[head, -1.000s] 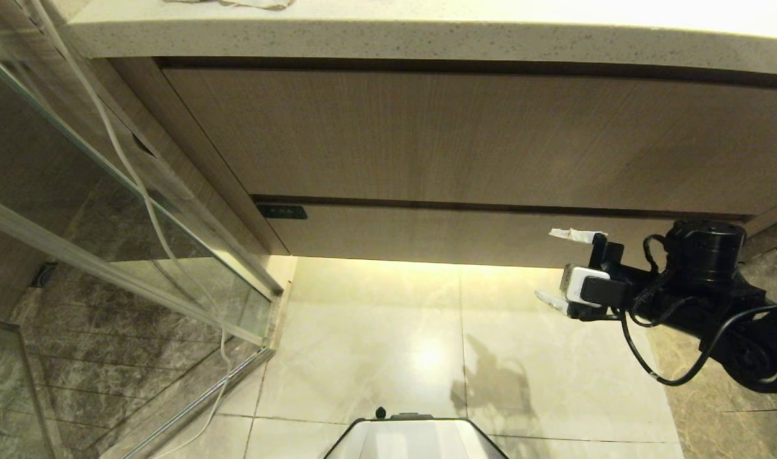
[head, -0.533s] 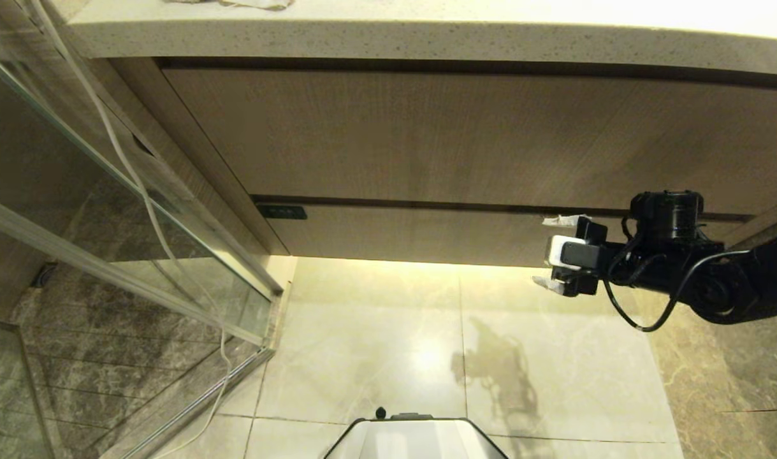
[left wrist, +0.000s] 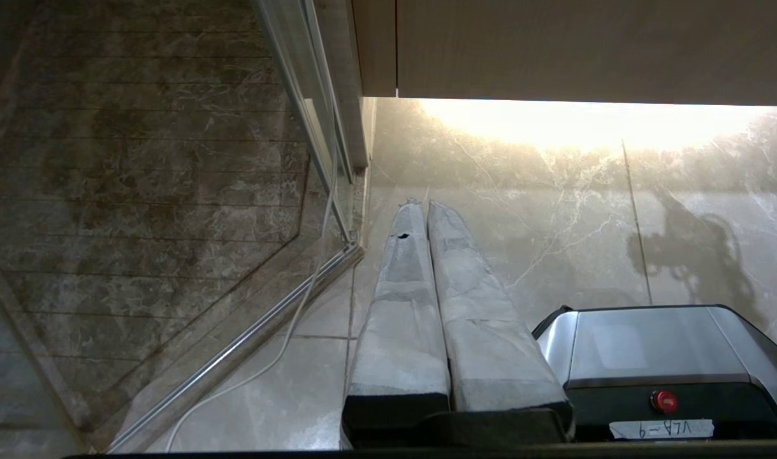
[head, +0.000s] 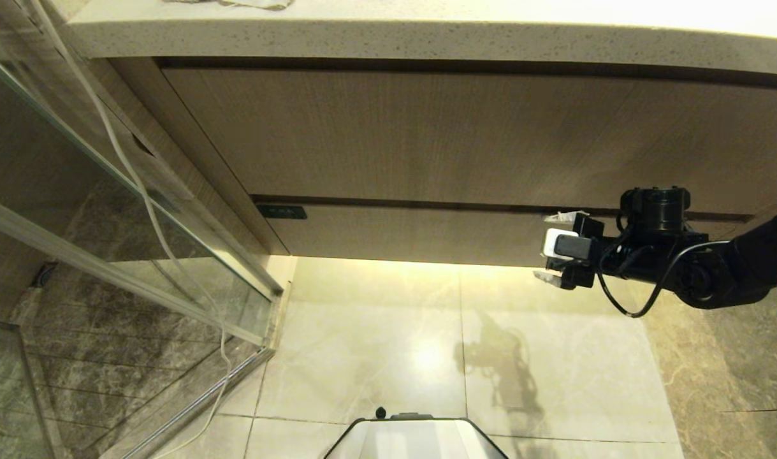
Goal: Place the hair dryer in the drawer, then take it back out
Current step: Pull open the drawer
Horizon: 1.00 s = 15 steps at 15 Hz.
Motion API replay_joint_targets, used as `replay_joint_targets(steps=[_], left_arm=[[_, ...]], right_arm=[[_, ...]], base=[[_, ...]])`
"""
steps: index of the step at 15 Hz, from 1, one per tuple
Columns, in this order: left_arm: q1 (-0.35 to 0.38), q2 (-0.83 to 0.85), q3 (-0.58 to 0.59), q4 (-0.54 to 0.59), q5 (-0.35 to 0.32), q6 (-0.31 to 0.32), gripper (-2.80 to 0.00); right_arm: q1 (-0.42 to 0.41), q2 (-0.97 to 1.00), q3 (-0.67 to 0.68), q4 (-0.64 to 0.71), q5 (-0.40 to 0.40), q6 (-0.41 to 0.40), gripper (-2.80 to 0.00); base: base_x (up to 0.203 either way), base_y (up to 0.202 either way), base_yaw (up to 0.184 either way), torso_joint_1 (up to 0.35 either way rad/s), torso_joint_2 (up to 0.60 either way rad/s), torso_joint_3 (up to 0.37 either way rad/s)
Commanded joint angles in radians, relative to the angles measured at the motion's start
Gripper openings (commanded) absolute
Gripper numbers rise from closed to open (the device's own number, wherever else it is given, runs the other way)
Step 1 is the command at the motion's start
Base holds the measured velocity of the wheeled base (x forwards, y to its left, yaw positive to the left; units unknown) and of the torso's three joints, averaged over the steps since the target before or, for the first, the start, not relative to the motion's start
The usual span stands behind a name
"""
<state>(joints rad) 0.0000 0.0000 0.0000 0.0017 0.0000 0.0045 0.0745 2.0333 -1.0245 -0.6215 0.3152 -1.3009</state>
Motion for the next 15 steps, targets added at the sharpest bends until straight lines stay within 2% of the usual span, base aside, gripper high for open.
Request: replay_joint_targets(steps=[1, 15], left_arm=[[0.000, 0.000, 0.002, 0.000, 0.000, 0.000, -2.80], [0.000, 0.000, 0.002, 0.000, 0.000, 0.000, -2.80]], right_arm=[[-0.001, 0.028, -0.035, -0.005, -0.011, -0.006, 0.00], [-0.011, 0.125, -0.147, -0.006, -0.055, -0.005, 0.00]], base=[[0.000, 0.000, 0.000, 0.000, 0.00, 0.000], [0.000, 0.000, 0.000, 0.000, 0.00, 0.000]])
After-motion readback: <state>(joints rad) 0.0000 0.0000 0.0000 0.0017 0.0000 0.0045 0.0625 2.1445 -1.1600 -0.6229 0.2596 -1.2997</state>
